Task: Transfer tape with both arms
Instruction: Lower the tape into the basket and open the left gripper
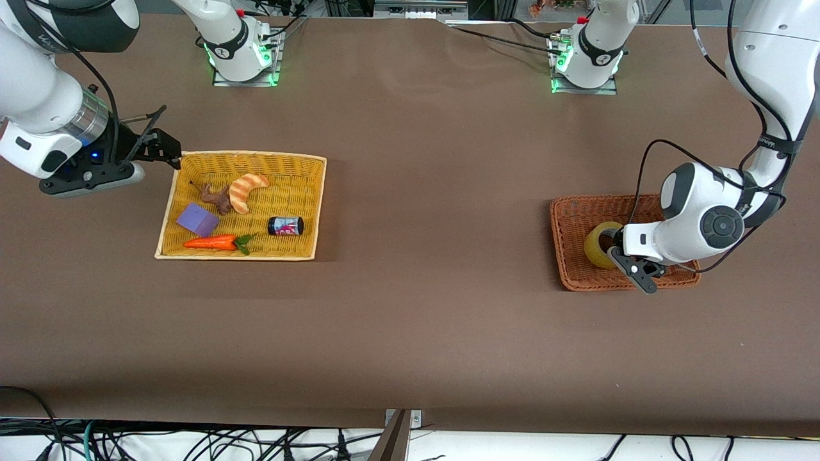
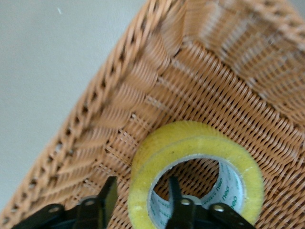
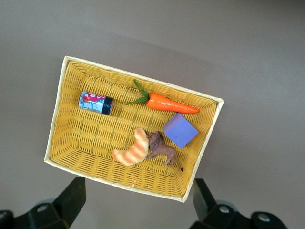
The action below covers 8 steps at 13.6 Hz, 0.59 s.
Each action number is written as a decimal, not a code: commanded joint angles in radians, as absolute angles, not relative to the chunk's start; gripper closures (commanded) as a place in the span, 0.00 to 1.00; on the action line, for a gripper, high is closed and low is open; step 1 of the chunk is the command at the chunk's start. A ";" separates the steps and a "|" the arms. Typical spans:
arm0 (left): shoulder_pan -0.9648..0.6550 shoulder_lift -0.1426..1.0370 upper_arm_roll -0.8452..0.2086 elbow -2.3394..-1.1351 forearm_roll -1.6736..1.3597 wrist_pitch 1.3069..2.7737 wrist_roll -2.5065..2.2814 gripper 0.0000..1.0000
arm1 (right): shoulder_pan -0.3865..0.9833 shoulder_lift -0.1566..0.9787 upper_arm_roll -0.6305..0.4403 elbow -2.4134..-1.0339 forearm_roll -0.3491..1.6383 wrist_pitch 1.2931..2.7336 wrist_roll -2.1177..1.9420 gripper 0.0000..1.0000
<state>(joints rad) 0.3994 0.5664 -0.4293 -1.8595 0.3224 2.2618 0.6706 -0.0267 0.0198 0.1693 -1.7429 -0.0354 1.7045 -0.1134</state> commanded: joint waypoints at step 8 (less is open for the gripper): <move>0.399 0.383 -0.617 -1.581 0.163 1.687 0.350 0.00 | -0.026 -0.003 0.167 -1.749 -0.040 1.698 -0.127 0.00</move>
<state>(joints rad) 0.3990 0.3854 -0.5846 -1.7001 0.1817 1.8343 0.4249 -0.0266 0.0162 0.1686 -1.7430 -0.0354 1.7038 -0.1142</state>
